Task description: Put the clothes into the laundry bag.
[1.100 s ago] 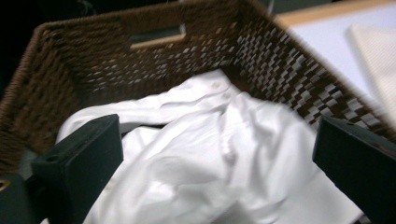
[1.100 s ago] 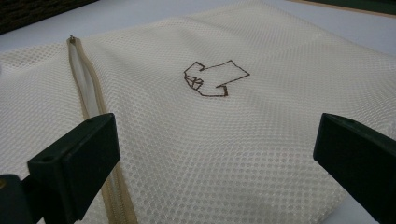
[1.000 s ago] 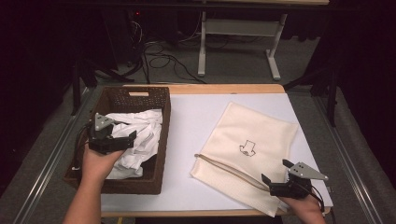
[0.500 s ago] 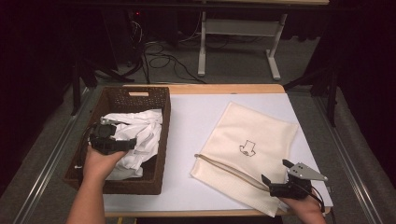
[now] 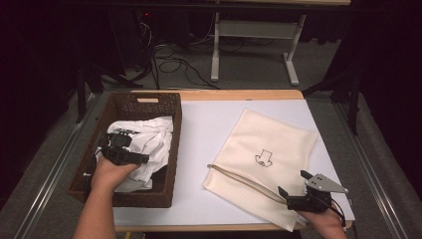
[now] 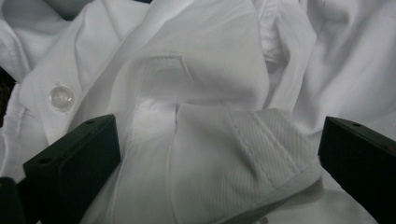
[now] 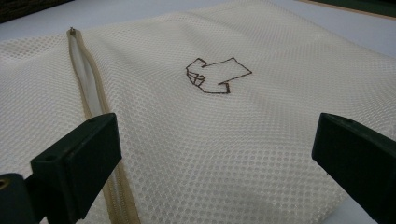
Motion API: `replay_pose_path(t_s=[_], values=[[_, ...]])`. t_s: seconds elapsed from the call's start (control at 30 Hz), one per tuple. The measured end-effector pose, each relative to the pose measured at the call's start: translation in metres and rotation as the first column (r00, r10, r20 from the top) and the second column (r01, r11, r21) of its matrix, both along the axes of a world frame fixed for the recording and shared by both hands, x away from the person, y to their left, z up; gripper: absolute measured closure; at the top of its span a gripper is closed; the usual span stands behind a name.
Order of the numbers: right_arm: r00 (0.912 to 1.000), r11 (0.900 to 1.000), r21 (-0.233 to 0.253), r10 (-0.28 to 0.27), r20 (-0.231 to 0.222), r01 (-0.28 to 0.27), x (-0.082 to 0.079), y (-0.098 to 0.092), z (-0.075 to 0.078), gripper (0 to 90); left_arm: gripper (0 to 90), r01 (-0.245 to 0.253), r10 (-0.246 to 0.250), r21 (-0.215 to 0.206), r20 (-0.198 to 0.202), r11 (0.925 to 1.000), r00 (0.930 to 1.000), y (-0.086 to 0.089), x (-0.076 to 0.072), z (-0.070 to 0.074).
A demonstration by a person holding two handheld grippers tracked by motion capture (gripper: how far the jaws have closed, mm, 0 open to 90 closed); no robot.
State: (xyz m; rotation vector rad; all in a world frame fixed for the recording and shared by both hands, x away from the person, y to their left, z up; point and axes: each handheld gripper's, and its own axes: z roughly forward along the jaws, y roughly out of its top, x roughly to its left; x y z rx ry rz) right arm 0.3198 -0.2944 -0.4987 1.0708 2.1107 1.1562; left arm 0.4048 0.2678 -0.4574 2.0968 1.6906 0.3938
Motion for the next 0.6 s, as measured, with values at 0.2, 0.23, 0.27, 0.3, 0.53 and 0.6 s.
replay_pose_path(t_s=[0.2,0.23,0.27,0.3,0.53,0.6], values=[[1.0,1.0,0.004,-0.002,0.001,0.002,0.0,-0.001,0.0,2.0,0.0,0.014,-0.013,0.021,-0.014,0.9997,0.9998,-0.003,0.001,-0.002],[1.0,1.0,0.004,-0.002,0.001,0.002,0.0,-0.001,0.0,2.0,0.0,0.012,-0.012,0.025,-0.026,0.9996,0.9996,-0.003,0.002,-0.003],[1.0,1.0,0.002,-0.008,-0.005,0.008,-0.001,-0.001,-0.001,2.0,0.0,0.012,-0.011,0.03,-0.041,0.9995,0.9991,-0.003,0.003,-0.006],[1.0,1.0,0.002,-0.007,-0.003,0.007,-0.001,-0.002,0.0,2.0,0.0,0.019,-0.016,0.042,-0.062,0.9989,0.9979,-0.005,0.004,-0.008],[1.0,1.0,-0.011,-0.009,-0.005,0.008,0.0,-0.001,-0.001,2.8,0.3,0.061,-0.048,0.042,-0.262,0.9973,0.9638,-0.009,0.013,-0.025],[1.0,1.0,-0.011,-0.007,-0.004,0.007,0.001,-0.001,-0.001,2.8,0.2,0.069,-0.057,0.033,-0.284,0.9971,0.9572,-0.01,0.013,-0.028]])
